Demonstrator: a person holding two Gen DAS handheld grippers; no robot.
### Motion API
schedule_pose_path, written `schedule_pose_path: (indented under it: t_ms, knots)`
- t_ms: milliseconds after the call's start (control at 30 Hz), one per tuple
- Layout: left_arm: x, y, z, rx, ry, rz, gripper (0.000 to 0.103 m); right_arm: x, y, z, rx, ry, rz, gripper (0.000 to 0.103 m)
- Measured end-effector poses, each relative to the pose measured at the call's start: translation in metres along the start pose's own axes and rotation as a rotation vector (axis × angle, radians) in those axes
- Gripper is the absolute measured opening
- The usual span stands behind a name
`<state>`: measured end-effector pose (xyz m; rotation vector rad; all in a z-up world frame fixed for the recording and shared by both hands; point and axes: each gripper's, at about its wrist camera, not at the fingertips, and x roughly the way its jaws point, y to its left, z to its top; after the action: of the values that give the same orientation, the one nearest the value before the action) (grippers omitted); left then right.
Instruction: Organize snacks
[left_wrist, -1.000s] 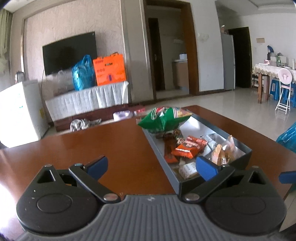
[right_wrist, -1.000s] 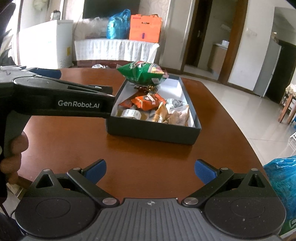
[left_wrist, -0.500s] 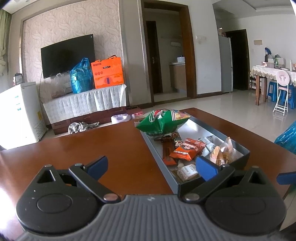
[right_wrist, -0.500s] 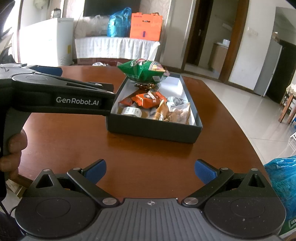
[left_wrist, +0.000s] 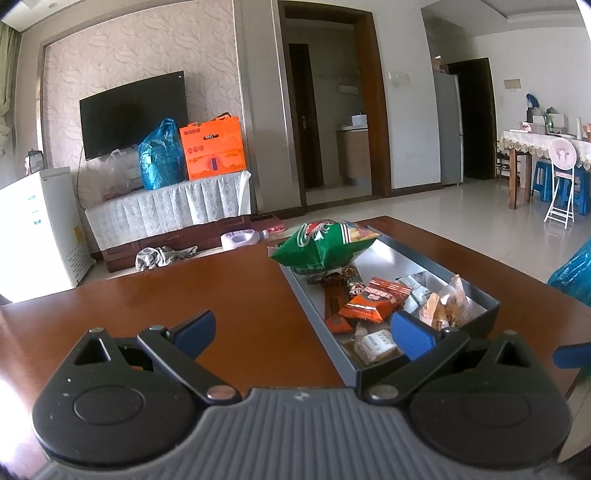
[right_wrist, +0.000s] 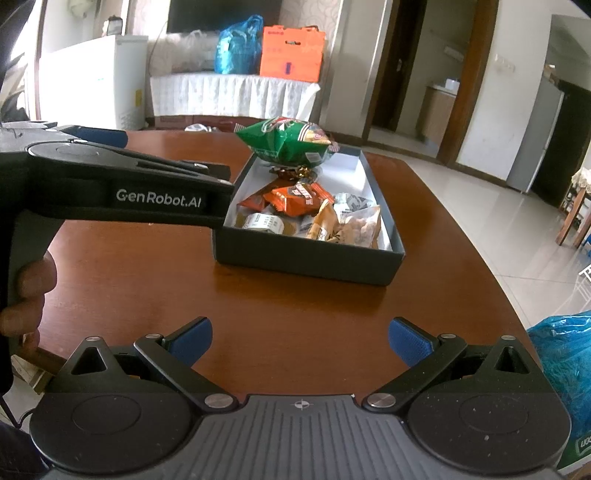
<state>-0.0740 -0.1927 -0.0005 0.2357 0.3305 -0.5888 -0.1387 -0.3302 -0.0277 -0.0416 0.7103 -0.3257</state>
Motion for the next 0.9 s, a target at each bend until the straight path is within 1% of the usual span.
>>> schedule_pose_path:
  t_ms: [267, 500, 767, 900]
  knots:
    - [0.002, 0.0008, 0.0002, 0.001, 0.004, 0.006, 0.103, -0.0001, 0.0003, 0.0001, -0.002, 0.002, 0.0, 0.103]
    - [0.0022, 0.0003, -0.0021, 0.011, -0.007, 0.049, 0.103, 0.0004, 0.0002, -0.0002, -0.003, 0.007, 0.003, 0.103]
    - [0.0013, 0.0029, -0.0016, -0.012, -0.005, 0.014, 0.103, 0.0016, 0.0014, -0.0001, -0.008, 0.011, 0.004, 0.103]
    - [-0.0002, 0.0006, -0.002, -0.003, -0.009, 0.009, 0.103, 0.0014, 0.0014, -0.0003, -0.004, 0.01, 0.004, 0.103]
